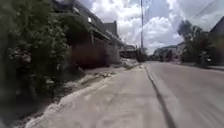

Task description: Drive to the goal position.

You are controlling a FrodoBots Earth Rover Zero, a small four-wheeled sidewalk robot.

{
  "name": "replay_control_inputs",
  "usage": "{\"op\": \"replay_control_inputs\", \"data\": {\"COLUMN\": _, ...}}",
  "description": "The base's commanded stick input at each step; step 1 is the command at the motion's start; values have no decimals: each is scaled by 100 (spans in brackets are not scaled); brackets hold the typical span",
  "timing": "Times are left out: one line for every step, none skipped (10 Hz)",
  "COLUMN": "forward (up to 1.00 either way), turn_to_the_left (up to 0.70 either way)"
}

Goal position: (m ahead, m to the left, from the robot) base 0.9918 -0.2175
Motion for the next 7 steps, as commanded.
{"op": "replay_control_inputs", "data": {"forward": 100, "turn_to_the_left": 0}}
{"op": "replay_control_inputs", "data": {"forward": 100, "turn_to_the_left": 0}}
{"op": "replay_control_inputs", "data": {"forward": 100, "turn_to_the_left": 0}}
{"op": "replay_control_inputs", "data": {"forward": 100, "turn_to_the_left": 0}}
{"op": "replay_control_inputs", "data": {"forward": 100, "turn_to_the_left": 0}}
{"op": "replay_control_inputs", "data": {"forward": 100, "turn_to_the_left": 0}}
{"op": "replay_control_inputs", "data": {"forward": 100, "turn_to_the_left": -9}}
